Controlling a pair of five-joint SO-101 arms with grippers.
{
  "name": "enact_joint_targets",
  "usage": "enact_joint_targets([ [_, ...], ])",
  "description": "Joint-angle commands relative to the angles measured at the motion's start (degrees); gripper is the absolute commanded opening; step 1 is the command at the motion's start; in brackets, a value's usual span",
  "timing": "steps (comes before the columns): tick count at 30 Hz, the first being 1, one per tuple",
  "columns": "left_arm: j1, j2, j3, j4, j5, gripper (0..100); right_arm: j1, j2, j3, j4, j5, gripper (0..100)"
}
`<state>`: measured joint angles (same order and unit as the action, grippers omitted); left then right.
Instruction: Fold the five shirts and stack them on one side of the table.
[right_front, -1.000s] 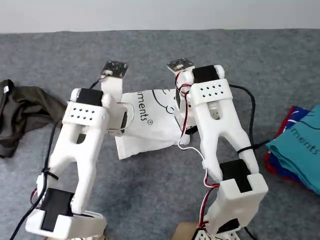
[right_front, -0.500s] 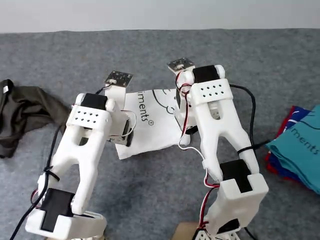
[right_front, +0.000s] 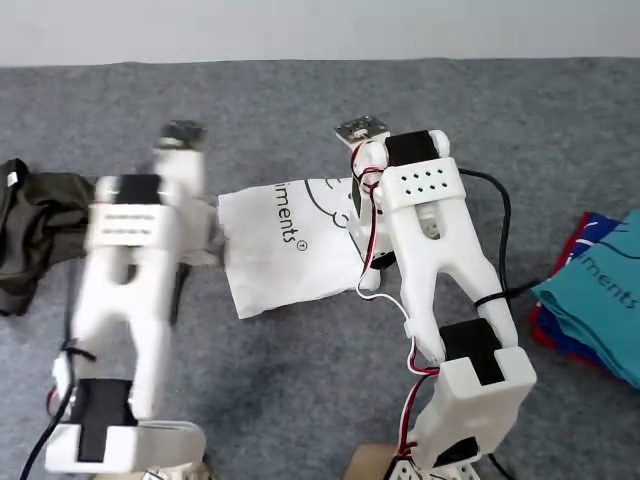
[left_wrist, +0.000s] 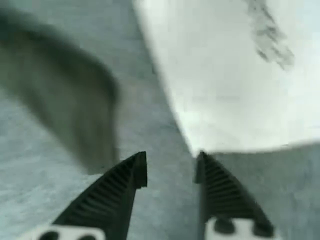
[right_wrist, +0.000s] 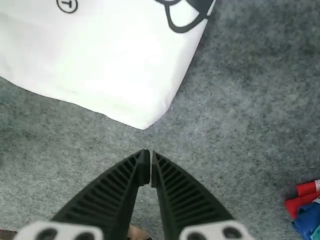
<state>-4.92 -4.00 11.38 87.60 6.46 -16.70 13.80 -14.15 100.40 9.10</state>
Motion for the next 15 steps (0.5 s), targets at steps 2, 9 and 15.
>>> enact_joint_targets([
  [2,-10.3,-2.9,-4.9,0.6,-1.6,0,-2.3,-3.2,0.1,1.2,-0.1,1.0],
  [9,-20.4,-2.9,-5.0,2.1,-3.2,0,-6.9,-0.5,4.9,-2.7,-0.1,1.0],
  [15,-22.9,-2.9,-5.2,1.9,-3.3,0,-4.6,6.2,5.0,-8.5,0.0,1.0],
])
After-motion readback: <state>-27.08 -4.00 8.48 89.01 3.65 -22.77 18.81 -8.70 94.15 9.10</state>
